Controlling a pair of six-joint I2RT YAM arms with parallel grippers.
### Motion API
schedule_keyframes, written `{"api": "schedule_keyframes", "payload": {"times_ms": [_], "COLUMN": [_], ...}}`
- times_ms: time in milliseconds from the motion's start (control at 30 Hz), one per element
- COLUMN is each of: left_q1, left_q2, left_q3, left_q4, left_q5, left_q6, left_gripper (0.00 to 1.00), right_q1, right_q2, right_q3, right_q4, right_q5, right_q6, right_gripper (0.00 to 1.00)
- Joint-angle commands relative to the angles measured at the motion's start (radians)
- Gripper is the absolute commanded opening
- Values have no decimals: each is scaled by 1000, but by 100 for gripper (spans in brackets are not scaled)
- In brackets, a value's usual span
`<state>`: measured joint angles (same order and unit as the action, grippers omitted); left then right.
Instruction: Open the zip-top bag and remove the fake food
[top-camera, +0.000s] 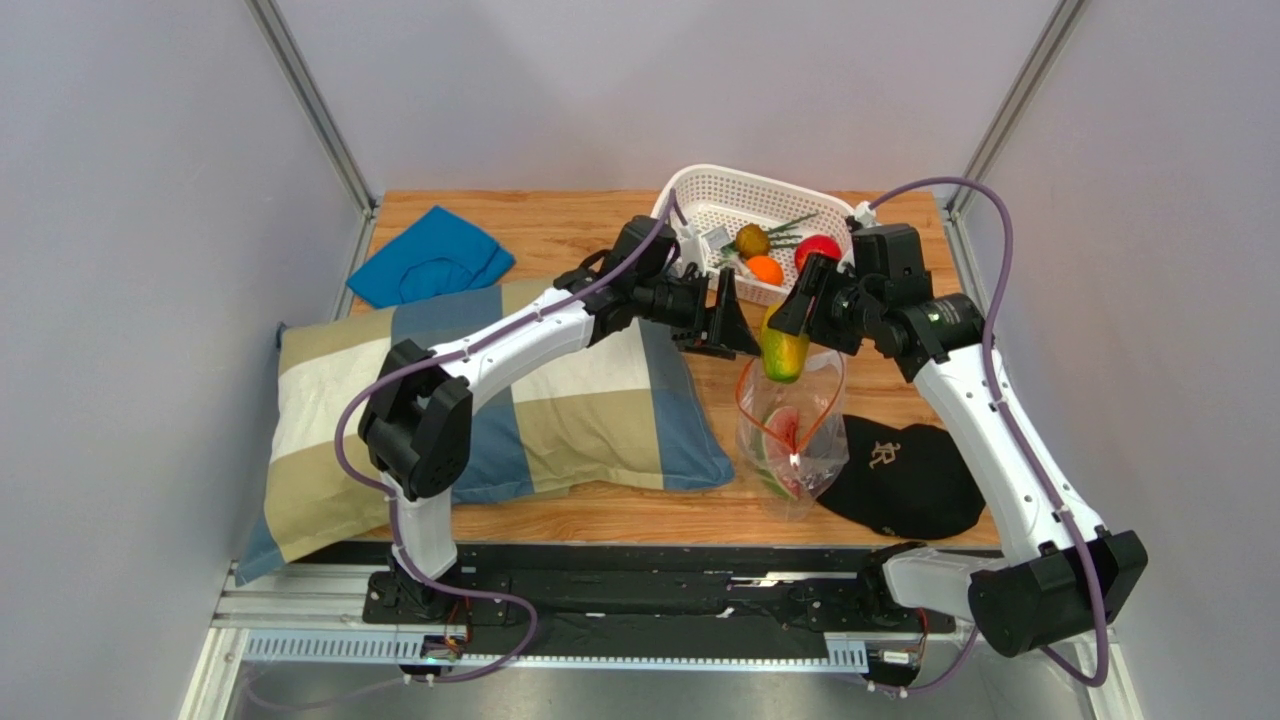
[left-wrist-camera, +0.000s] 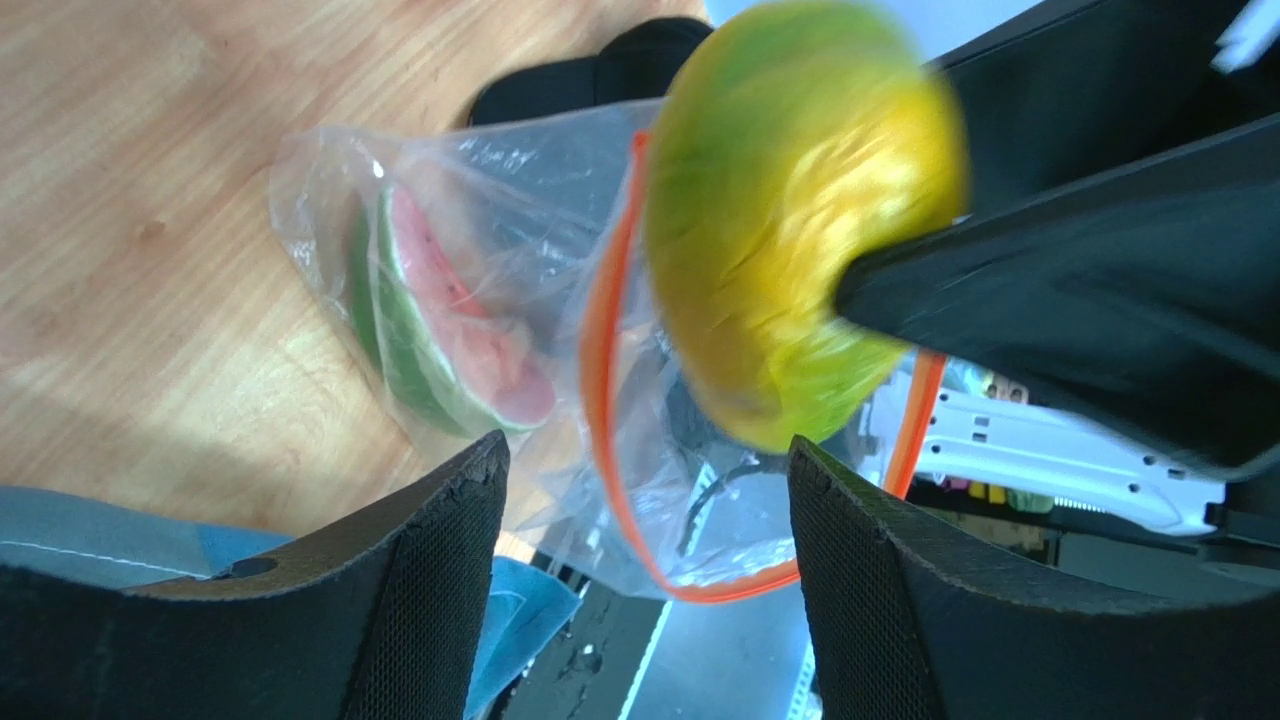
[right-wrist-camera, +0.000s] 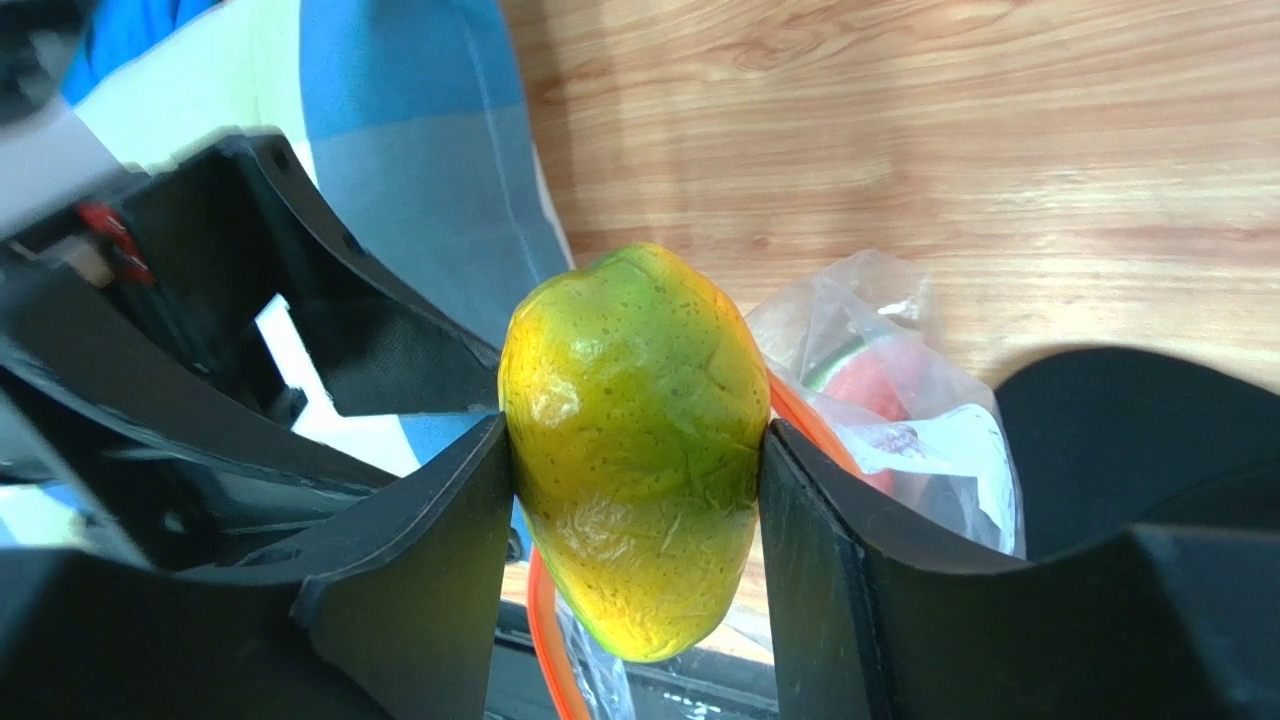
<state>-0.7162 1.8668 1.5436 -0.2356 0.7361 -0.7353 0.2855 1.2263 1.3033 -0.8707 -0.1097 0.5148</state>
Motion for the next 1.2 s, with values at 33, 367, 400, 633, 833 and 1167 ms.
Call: {"api": "schedule_keyframes", "payload": {"times_ms": [33,367,400,633,833,1167], "left_q1": [-22,-48,-49,-49,-49,-37], "left_q2": [-9,40,54,115,135,138], "left_q3": [-30,0,7,68,96,312], "left_q4": [-5,-59,-62,-111,-136,-390], "left_q5": [16,32,39,77,98,-56], "left_q6": [17,51,47,65,83,243], "left_gripper": [74,73,73,62,33,0], "right_q1": [-41,-86,-94,-193,-226,-215], "right_q2": [-4,390,489,872,1079,833], "right_q3": [154,401,466,753,1011,906], "right_q4": [-22,265,278,283,138,-191], "right_q5": [108,107,108,82,47,42], "right_q6": [53,-33,-57,-76,-56,-33], "right_gripper": [0,0,0,0,32,78]}}
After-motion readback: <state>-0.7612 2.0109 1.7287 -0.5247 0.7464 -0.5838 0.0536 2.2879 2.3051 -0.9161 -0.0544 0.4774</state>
